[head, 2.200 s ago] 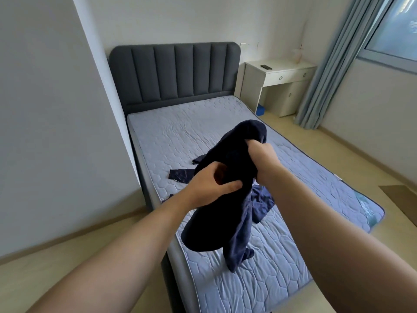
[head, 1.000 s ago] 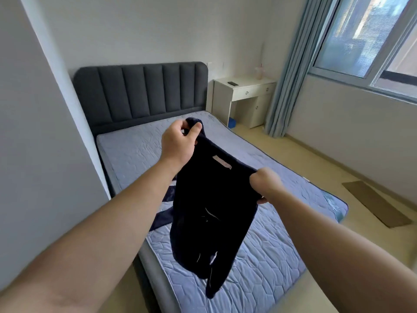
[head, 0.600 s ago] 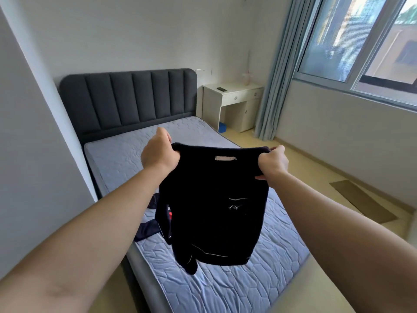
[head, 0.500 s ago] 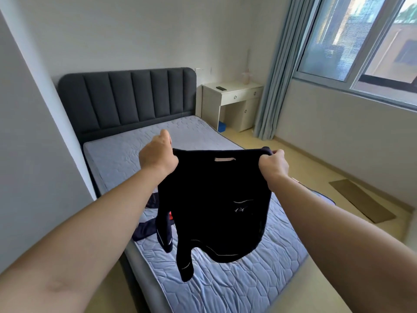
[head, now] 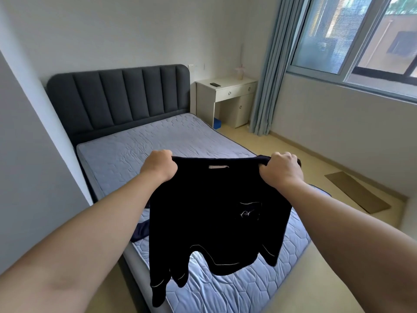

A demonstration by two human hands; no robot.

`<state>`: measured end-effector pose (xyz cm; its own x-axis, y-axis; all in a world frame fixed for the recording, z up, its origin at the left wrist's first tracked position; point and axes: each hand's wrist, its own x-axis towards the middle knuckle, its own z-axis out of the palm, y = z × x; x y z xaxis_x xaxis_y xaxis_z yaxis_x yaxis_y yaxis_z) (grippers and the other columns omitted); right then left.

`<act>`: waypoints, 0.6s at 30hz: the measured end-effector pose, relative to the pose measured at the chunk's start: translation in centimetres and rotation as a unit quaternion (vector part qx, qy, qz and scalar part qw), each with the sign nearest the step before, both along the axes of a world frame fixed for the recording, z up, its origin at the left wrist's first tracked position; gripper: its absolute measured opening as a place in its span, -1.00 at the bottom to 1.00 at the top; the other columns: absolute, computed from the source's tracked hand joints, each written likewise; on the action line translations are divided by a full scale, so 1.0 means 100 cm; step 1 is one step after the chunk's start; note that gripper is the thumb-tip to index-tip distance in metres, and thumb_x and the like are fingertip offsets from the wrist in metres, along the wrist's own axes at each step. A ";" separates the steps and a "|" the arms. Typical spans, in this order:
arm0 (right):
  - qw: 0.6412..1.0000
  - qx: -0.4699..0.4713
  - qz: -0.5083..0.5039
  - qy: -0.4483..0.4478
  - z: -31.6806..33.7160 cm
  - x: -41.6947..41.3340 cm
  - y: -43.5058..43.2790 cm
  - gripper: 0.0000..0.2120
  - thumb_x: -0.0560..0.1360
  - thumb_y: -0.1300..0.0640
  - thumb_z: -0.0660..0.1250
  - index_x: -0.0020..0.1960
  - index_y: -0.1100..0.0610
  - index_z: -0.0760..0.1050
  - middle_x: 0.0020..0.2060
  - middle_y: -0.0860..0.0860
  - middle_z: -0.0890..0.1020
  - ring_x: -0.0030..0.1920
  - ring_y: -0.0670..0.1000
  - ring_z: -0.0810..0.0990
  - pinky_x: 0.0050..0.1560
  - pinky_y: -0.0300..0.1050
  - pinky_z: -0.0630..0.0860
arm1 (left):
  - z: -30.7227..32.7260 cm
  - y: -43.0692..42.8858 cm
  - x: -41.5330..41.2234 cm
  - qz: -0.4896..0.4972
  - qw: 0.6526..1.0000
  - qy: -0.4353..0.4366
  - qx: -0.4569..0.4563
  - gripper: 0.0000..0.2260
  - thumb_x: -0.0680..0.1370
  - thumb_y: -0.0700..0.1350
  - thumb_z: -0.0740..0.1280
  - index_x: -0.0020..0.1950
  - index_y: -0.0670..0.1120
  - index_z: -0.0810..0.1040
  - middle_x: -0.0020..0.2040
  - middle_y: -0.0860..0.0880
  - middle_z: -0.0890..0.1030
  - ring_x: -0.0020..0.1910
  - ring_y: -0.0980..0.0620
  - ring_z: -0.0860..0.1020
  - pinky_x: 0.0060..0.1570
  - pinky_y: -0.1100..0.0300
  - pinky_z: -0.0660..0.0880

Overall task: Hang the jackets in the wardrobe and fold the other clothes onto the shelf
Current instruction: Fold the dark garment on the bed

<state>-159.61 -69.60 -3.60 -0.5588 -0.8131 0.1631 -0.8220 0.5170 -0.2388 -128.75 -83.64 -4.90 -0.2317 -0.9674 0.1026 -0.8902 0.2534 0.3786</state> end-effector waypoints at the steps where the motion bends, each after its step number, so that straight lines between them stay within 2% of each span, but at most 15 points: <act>1: 1.000 0.006 0.008 0.007 -0.003 -0.002 0.000 -0.50 0.50 -0.20 0.21 0.20 0.18 0.49 0.13 0.18 0.50 0.25 0.21 0.39 0.12 0.11 0.45 | -0.001 -0.003 0.001 -0.005 1.000 -0.009 -0.004 -0.92 0.45 -0.21 0.19 -0.22 -0.13 0.45 -0.16 -0.15 0.54 -0.22 -0.13 0.51 -0.28 0.12 0.41; 3: 1.000 0.017 0.019 0.003 -0.007 -0.005 0.002 -0.47 0.49 -0.24 0.20 0.22 0.17 0.49 0.13 0.16 0.49 0.27 0.20 0.38 0.10 0.11 0.44 | 0.000 -0.007 0.004 -0.033 0.999 -0.039 -0.003 -0.85 0.49 -0.04 0.27 -0.15 -0.11 0.50 -0.06 -0.12 0.53 -0.11 -0.13 0.52 -0.17 0.08 0.49; 5: 0.999 0.023 0.039 0.006 -0.010 -0.010 0.004 -0.43 0.49 -0.29 0.21 0.23 0.16 0.49 0.12 0.15 0.48 0.27 0.20 0.39 0.10 0.11 0.46 | 0.001 -0.011 0.006 -0.072 0.994 -0.076 0.022 -0.72 0.43 0.07 0.40 0.04 -0.05 0.54 0.05 -0.09 0.48 0.04 -0.12 0.52 0.02 0.04 0.54; 7: 0.996 0.030 0.071 0.039 -0.014 -0.014 0.008 -0.37 0.49 -0.37 0.21 0.22 0.16 0.48 0.11 0.15 0.49 0.25 0.20 0.40 0.16 0.11 0.47 | -0.001 -0.014 0.009 -0.098 0.986 -0.125 0.054 -0.61 0.35 0.04 0.49 0.12 0.00 0.51 0.08 -0.06 0.42 0.08 -0.11 0.50 0.09 0.02 0.56; 8: 0.994 0.037 0.081 0.061 -0.016 -0.015 0.009 -0.36 0.49 -0.40 0.20 0.22 0.15 0.48 0.11 0.15 0.49 0.25 0.20 0.41 0.19 0.10 0.46 | -0.002 -0.014 0.010 -0.110 0.982 -0.142 0.060 -0.63 0.34 -0.02 0.49 0.10 -0.01 0.50 0.07 -0.06 0.40 0.08 -0.11 0.51 0.06 0.04 0.56; 10: 0.992 0.052 0.081 0.078 -0.017 -0.017 0.011 -0.38 0.50 -0.38 0.20 0.22 0.14 0.48 0.12 0.15 0.50 0.24 0.20 0.42 0.24 0.09 0.44 | -0.006 -0.014 0.010 -0.122 0.982 -0.136 0.040 -0.83 0.40 -0.18 0.40 -0.05 -0.02 0.51 -0.01 -0.04 0.43 0.07 -0.13 0.54 -0.06 0.12 0.51; 12: 0.996 0.066 0.048 0.045 -0.014 -0.017 0.010 -0.52 0.53 -0.23 0.23 0.20 0.14 0.49 0.09 0.15 0.50 0.21 0.19 0.42 0.22 0.09 0.44 | -0.007 -0.013 0.010 -0.121 0.986 -0.112 0.023 -0.84 0.43 -0.25 0.31 -0.26 0.01 0.48 -0.18 0.00 0.48 -0.01 -0.12 0.58 -0.15 0.18 0.42; 14: 0.995 0.100 0.020 0.011 -0.009 -0.016 0.009 -0.72 0.52 -0.01 0.25 0.10 0.16 0.50 -0.05 0.13 0.45 0.13 0.19 0.41 0.16 0.09 0.47 | -0.007 -0.011 0.007 -0.109 0.989 -0.091 0.031 -0.82 0.45 -0.26 0.32 -0.31 -0.03 0.49 -0.27 0.01 0.51 -0.11 -0.11 0.59 -0.23 0.19 0.40; 16: 0.988 0.153 0.016 0.012 -0.007 -0.015 0.007 -0.92 0.50 0.17 0.22 -0.07 0.17 0.45 -0.14 0.11 0.39 0.08 0.18 0.42 0.08 0.09 0.51 | -0.009 -0.012 0.003 -0.087 0.993 -0.058 0.055 -0.79 0.46 -0.32 0.35 -0.26 -0.03 0.52 -0.17 -0.08 0.59 -0.12 -0.13 0.62 -0.26 0.15 0.54; 18: 0.983 0.180 0.024 0.030 -0.007 -0.015 0.006 -0.91 0.48 0.28 0.18 -0.18 0.18 0.41 -0.16 0.13 0.43 -0.03 0.16 0.47 -0.11 0.05 0.53 | -0.010 -0.013 -0.001 -0.050 0.995 0.009 0.090 -0.81 0.49 -0.39 0.36 -0.15 -0.09 0.55 -0.06 -0.15 0.58 -0.11 -0.18 0.64 -0.27 -0.01 0.67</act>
<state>-161.12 -68.97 -4.32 -0.5162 -0.8496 -0.1083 -0.8548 0.5190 0.0022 -128.82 -84.95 -5.87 -0.3282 -0.9423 -0.0658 -0.8566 0.2675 0.4412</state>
